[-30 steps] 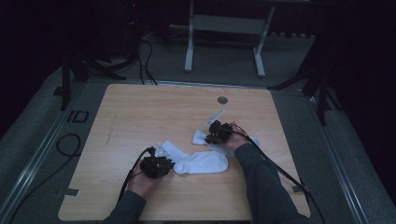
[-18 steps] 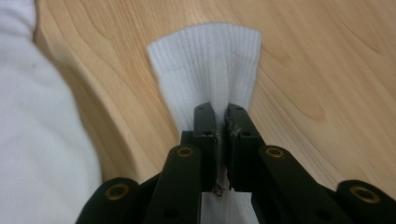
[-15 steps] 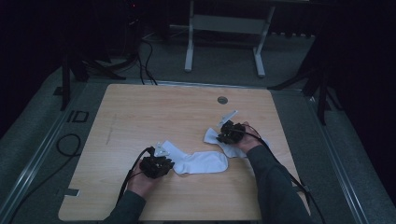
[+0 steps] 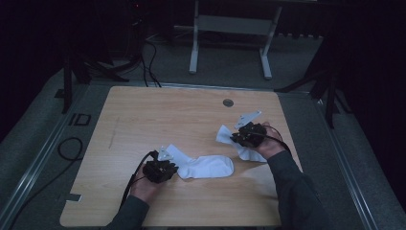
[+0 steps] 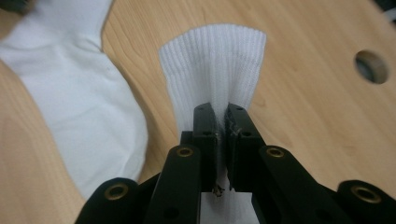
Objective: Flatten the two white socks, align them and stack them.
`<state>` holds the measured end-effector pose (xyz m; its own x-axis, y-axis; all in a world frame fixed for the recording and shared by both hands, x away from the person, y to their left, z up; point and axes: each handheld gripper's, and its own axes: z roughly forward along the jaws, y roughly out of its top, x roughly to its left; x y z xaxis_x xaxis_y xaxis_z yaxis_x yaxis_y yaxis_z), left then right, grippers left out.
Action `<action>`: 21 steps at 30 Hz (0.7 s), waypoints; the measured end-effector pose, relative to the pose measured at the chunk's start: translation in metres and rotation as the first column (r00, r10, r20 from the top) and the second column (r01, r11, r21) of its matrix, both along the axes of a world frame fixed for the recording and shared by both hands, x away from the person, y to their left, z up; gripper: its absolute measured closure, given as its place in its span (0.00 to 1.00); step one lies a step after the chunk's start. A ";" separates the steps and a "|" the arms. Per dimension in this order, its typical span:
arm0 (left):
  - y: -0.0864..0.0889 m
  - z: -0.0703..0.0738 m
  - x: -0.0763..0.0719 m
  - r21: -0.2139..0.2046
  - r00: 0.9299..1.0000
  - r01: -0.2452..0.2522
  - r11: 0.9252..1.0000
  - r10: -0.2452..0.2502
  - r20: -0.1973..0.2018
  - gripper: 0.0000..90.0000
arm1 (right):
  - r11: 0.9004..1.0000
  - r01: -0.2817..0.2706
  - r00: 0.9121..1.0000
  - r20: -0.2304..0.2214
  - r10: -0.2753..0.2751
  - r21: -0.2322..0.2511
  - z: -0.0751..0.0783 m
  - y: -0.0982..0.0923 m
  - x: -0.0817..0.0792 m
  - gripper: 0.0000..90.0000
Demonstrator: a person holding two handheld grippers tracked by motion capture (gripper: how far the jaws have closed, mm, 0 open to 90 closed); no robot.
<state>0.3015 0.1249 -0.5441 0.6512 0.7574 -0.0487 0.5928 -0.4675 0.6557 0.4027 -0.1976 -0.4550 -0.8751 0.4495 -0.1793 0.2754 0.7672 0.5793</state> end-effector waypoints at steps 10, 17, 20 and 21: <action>0.002 0.001 0.000 -0.004 1.000 -0.009 1.000 0.009 0.002 0.86 | 0.999 -0.014 0.998 0.055 0.012 0.046 0.033 -0.005 -0.024 0.93; 0.003 0.001 0.000 -0.001 1.000 -0.007 1.000 0.007 0.000 0.86 | 0.996 -0.022 0.998 0.062 0.016 0.090 0.042 -0.006 -0.036 0.93; 0.003 0.001 0.000 -0.001 1.000 -0.007 1.000 0.007 0.000 0.86 | 0.993 -0.023 0.999 0.051 0.017 0.113 0.043 -0.006 -0.037 0.93; 0.003 0.001 0.000 0.000 1.000 -0.008 1.000 0.008 -0.001 0.86 | 0.992 -0.031 0.999 0.047 0.025 0.124 0.043 -0.005 -0.039 0.93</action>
